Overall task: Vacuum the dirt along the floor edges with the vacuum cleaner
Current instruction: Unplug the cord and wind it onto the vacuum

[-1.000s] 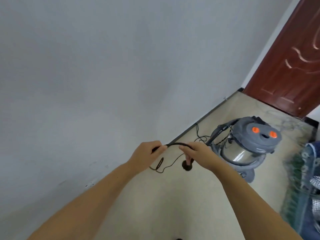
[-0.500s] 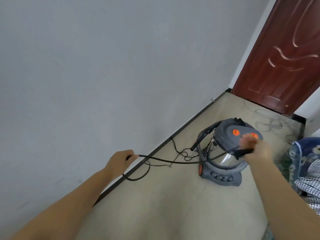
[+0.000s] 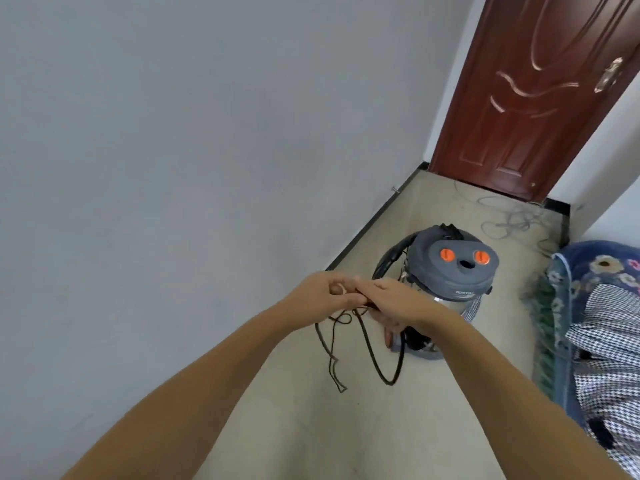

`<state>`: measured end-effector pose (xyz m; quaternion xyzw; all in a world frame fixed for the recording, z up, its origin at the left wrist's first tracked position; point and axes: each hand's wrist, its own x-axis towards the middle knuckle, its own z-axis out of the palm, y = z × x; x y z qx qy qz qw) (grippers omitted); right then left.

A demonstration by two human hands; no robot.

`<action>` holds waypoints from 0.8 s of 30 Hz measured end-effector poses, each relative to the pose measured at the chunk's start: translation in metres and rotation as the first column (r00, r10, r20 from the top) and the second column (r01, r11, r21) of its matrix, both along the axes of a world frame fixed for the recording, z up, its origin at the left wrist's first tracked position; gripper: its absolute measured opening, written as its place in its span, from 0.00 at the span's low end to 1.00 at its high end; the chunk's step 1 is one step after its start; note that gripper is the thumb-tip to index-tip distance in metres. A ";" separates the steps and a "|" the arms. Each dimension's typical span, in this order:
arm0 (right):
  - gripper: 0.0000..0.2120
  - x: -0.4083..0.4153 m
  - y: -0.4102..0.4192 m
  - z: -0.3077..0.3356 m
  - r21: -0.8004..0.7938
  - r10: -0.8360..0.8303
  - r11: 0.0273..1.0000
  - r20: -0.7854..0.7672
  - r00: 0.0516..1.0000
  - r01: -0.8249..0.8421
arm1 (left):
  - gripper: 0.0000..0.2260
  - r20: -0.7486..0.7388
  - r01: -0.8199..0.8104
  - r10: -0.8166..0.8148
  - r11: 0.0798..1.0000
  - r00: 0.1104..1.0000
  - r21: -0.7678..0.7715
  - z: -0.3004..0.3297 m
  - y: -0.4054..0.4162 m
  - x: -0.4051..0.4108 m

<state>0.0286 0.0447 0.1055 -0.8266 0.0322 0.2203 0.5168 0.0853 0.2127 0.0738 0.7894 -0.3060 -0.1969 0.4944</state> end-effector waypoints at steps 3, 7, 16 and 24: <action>0.18 0.002 -0.038 0.007 0.154 -0.023 0.988 -0.053 0.998 0.031 | 0.14 -0.059 -0.097 0.096 0.995 0.994 -0.011 -0.004 0.012 0.019; 0.15 -0.002 -0.102 0.005 0.738 -0.529 0.502 -0.151 0.835 0.452 | 0.21 -0.061 -0.280 0.285 0.957 0.957 0.078 -0.029 0.051 0.050; 0.14 -0.001 -0.138 -0.036 0.701 -0.830 -0.442 -0.556 0.041 0.560 | 0.13 0.132 -0.079 -0.007 0.768 0.991 0.635 -0.122 0.129 0.046; 0.11 0.032 -0.016 -0.026 0.060 -0.573 0.818 0.004 0.820 0.572 | 0.17 0.300 0.210 -0.698 0.545 0.650 0.811 -0.048 0.013 0.006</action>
